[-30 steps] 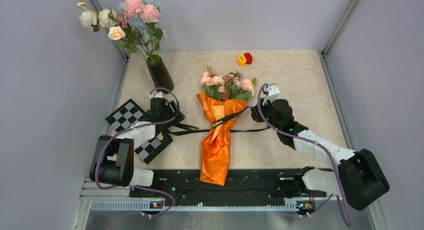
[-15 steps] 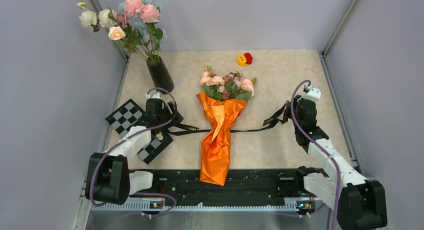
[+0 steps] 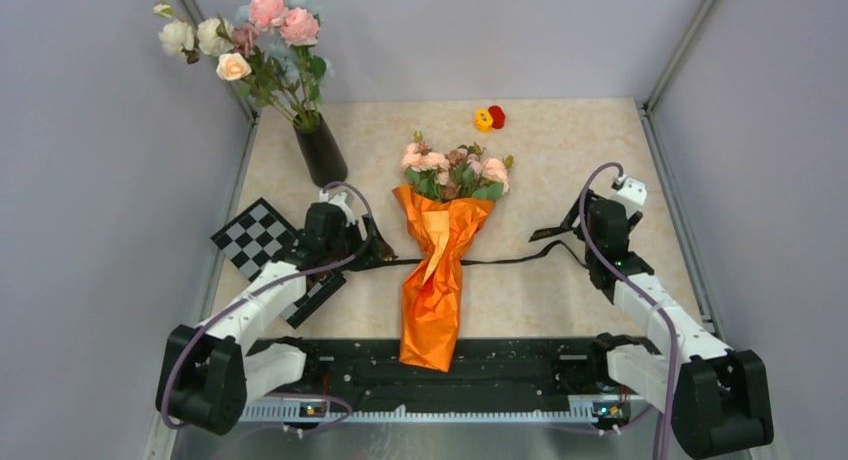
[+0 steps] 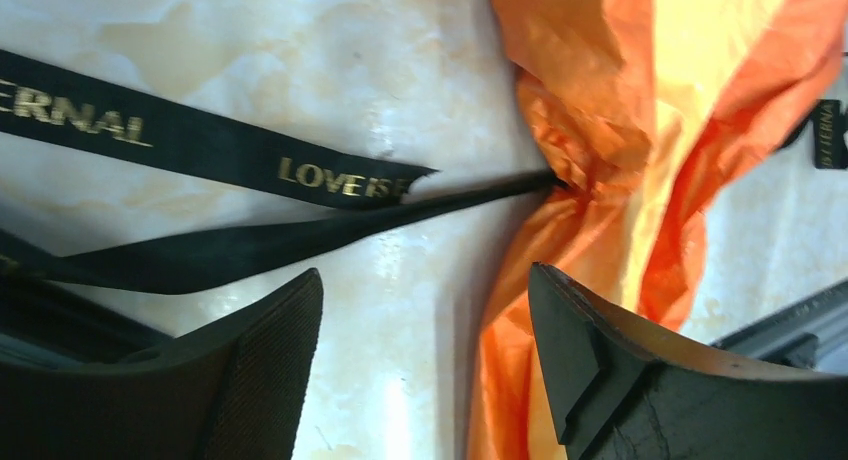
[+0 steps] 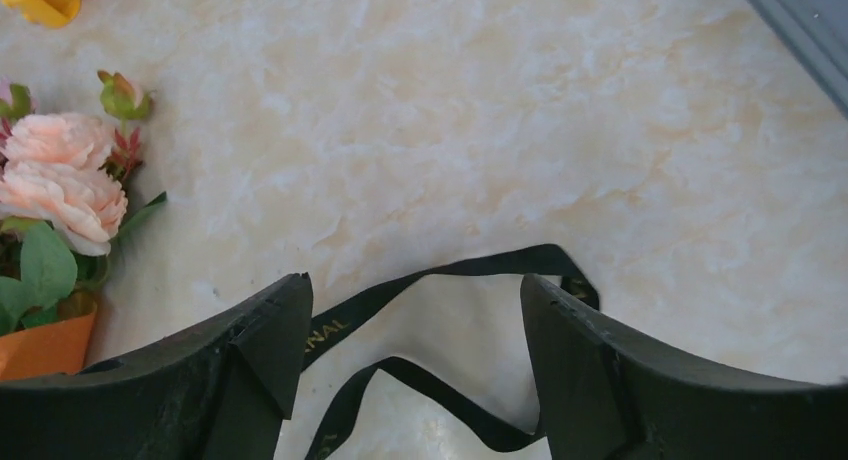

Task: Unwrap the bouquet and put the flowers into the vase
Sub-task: Move the fake flower to the center of the board.

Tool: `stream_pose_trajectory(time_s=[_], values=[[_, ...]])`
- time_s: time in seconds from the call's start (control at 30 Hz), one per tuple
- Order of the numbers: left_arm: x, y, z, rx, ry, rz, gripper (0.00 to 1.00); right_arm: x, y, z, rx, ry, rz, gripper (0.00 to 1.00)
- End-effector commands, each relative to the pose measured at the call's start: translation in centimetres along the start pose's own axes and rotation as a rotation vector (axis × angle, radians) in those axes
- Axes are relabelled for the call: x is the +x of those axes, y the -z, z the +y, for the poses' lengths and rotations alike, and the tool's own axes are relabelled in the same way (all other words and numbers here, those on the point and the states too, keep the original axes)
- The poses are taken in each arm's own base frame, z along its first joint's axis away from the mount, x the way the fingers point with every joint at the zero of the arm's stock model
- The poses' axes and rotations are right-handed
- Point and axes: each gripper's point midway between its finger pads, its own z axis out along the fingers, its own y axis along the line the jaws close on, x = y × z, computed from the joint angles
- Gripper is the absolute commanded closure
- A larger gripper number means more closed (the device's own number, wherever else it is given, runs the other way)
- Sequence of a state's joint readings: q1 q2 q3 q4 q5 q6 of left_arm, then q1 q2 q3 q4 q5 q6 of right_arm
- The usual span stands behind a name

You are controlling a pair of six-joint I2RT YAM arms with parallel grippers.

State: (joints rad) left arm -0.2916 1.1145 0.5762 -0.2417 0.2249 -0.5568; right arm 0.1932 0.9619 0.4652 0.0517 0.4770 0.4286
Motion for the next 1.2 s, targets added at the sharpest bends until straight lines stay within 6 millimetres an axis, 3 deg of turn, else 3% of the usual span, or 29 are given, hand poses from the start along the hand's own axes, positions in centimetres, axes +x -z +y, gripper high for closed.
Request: stream_pose_trajectory(time_s=[0.0, 0.17, 0.3, 0.57, 0.67, 0.8, 0.83, 0.93, 1.17], values=[[-0.2, 1.3, -3.7, 0.126, -0.002, -0.009, 0.2, 0.6, 0.1, 2.0, -0.102, 0.01, 0.048, 0.22], [1.5, 1.6, -6.0, 0.236, 0.025, 0.023, 0.14, 2.3, 3.1, 7.6, -0.454, -0.047, 0.129, 0.11], [3.5, 1.2, -7.4, 0.311, 0.04, 0.075, 0.09, 5.4, 6.6, 11.6, -0.669, -0.066, 0.271, 0.1], [5.4, -0.1, -7.9, 0.346, 0.039, 0.133, 0.04, 10.4, 15.3, 19.4, -1.053, -0.052, 0.485, 0.1], [6.2, -0.9, -7.7, 0.333, 0.035, 0.166, 0.06, 12.4, 16.8, 21.0, -1.097, -0.033, 0.535, 0.14], [7.0, -2.0, -7.1, 0.306, 0.04, 0.194, 0.15, 15.0, 17.8, 22.6, -1.128, -0.012, 0.604, 0.22], [7.1, -2.2, -7.0, 0.301, 0.043, 0.195, 0.19, 15.7, 17.7, 22.8, -1.16, 0.076, 0.564, 0.24], [7.5, -2.6, -7.3, 0.315, 0.05, 0.208, 0.31, 17.4, 17.7, 23.5, -1.1, 0.04, 0.648, 0.33], [8.4, -4.1, -7.4, 0.304, 0.064, 0.226, 0.7, 18.0, 15.3, 23.8, -1.01, 0.073, 0.603, 0.67]])
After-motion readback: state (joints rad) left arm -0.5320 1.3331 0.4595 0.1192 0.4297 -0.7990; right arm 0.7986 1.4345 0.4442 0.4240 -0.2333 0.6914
